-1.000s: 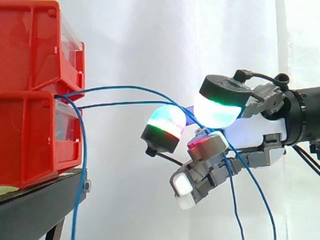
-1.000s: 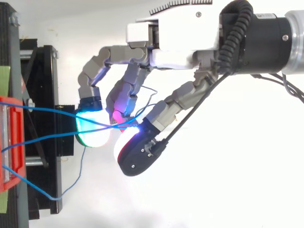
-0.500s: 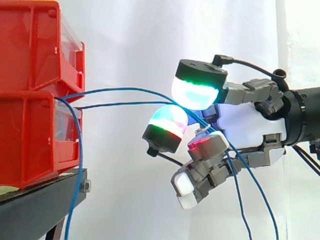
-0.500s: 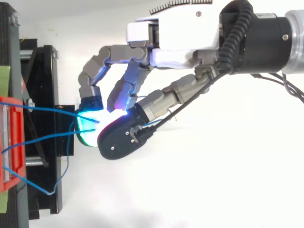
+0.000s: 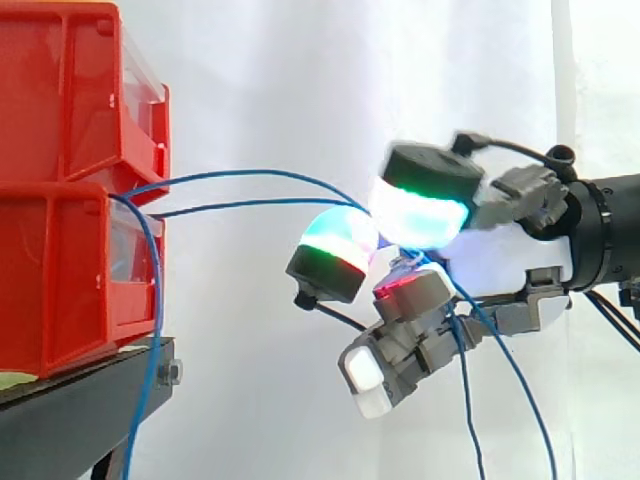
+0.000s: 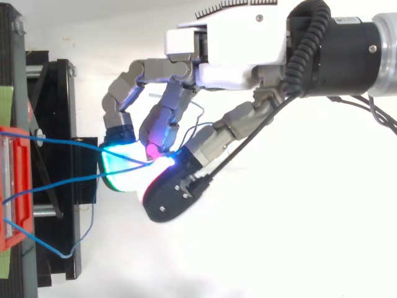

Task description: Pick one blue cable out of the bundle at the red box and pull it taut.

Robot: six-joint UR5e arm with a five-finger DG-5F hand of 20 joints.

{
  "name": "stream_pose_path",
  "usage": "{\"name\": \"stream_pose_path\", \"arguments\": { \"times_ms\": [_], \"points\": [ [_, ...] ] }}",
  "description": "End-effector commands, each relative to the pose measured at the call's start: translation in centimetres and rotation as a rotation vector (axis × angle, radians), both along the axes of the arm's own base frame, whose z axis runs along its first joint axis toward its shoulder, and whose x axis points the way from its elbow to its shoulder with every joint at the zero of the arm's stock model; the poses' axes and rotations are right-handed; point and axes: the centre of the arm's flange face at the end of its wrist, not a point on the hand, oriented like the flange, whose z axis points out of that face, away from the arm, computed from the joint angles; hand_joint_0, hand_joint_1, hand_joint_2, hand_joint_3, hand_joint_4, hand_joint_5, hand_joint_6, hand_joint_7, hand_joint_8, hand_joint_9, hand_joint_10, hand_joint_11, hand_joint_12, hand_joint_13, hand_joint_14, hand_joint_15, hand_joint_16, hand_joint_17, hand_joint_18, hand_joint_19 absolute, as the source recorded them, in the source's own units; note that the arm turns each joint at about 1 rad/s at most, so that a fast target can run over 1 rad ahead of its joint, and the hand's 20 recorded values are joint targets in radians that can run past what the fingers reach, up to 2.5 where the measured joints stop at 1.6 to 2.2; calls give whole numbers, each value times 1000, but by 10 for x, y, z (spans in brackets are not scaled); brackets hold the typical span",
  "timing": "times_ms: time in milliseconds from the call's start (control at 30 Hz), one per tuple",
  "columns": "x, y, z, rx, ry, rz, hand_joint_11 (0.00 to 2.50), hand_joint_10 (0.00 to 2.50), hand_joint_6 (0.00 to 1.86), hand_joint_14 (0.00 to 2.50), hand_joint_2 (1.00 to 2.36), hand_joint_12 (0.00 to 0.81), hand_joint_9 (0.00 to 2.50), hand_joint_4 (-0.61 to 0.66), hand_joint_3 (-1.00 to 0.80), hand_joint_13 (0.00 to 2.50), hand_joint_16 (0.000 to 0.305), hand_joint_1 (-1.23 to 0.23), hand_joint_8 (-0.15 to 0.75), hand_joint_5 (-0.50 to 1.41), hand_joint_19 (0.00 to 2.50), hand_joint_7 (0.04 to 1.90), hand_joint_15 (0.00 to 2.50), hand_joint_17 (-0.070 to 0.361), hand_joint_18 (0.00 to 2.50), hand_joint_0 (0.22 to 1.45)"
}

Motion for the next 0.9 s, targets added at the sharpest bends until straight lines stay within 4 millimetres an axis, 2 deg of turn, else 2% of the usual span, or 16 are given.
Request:
{"name": "stream_pose_path", "arguments": {
  "times_ms": [0,33,100,133,167,200,233,300,367,433,533,700,800,867],
  "points": [
    [0,0,0,0,1,2,1160,5,917,12,1000,383,1086,-31,-500,776,55,-964,366,-149,215,905,365,123,635,749],
    [0,0,0,0,1,0,1156,5,918,12,1000,381,1081,-3,-500,775,55,-965,364,-149,223,848,375,123,634,720],
    [0,0,0,0,1,0,1160,6,912,13,1000,380,1076,69,-500,766,54,-981,367,-143,249,850,378,122,611,628],
    [0,0,0,0,1,2,1165,4,913,12,1000,390,1083,78,-500,772,56,-979,379,-139,271,856,385,126,618,545],
    [0,0,0,0,1,2,1160,1,915,12,1000,414,1102,87,-500,782,61,-932,400,-133,288,838,389,136,634,473],
    [0,0,0,0,1,2,1152,0,914,12,1000,419,1109,91,-500,787,62,-919,406,-131,285,837,393,139,640,458],
    [0,0,0,0,1,2,1143,1,908,11,1000,439,1137,95,-500,813,66,-814,428,-122,293,845,401,147,660,426],
    [0,0,0,0,1,2,1132,2,900,11,1000,437,1161,88,-500,816,65,-673,436,-116,331,869,402,147,654,436],
    [0,0,0,0,1,2,1135,5,892,12,1000,415,1165,69,-500,797,60,-559,415,-116,371,922,412,134,599,506],
    [0,0,0,0,1,2,1131,8,890,12,1001,406,1159,65,-484,790,57,-577,398,-116,381,945,421,129,580,541],
    [0,0,0,0,1,2,1167,6,894,13,1010,403,1167,67,-342,801,55,-666,383,-116,383,955,419,124,575,578],
    [0,0,0,0,1,2,1191,4,913,13,1015,409,1209,112,-197,860,58,-795,413,-106,345,935,416,130,671,612],
    [0,0,0,0,1,2,1208,5,909,13,1017,406,1211,113,-152,865,56,-870,411,-106,337,993,417,127,676,638],
    [0,0,1,0,-3,2,1212,7,905,13,1018,404,1206,61,-144,862,55,-945,402,-110,315,1127,407,124,679,673]
  ]
}}
